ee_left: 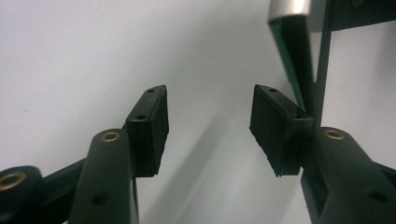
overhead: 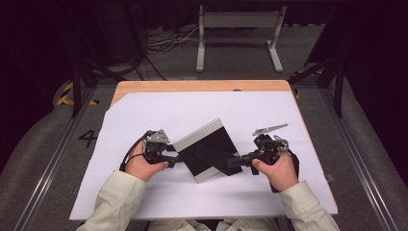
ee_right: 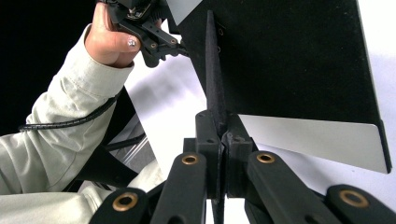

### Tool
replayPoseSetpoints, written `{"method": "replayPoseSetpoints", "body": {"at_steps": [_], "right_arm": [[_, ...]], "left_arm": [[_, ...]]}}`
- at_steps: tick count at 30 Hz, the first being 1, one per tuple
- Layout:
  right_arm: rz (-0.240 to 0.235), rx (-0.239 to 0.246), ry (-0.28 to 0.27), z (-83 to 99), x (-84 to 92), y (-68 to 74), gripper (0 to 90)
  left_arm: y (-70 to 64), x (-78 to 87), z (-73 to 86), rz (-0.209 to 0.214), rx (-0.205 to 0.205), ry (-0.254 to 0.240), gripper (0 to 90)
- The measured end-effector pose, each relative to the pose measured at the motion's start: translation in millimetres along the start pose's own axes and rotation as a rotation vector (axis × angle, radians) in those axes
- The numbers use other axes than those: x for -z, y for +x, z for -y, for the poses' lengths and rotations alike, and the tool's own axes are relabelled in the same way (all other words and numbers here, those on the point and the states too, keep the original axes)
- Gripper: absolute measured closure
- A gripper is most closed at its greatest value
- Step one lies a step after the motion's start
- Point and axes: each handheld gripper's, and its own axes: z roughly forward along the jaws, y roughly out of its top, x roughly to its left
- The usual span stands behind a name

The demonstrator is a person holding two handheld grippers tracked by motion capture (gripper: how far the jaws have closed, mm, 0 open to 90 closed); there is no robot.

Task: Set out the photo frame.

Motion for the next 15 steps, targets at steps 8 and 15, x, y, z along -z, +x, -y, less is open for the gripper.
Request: {"method": "replayPoseSetpoints", "body": {"at_steps": [8,15], "right_arm": [[0.039,0.018,-0.074,0.4,3.4,3.3,87.3],[0.081,0.043,-0.166,1.8,7.8,1.1,87.3]], "left_arm": [[0.7,0.7,-0.1,-0.001,-0.001,-0.006,46.6],[0.7,0.0,0.2,0.0,0.003,-0.003,46.4]]}}
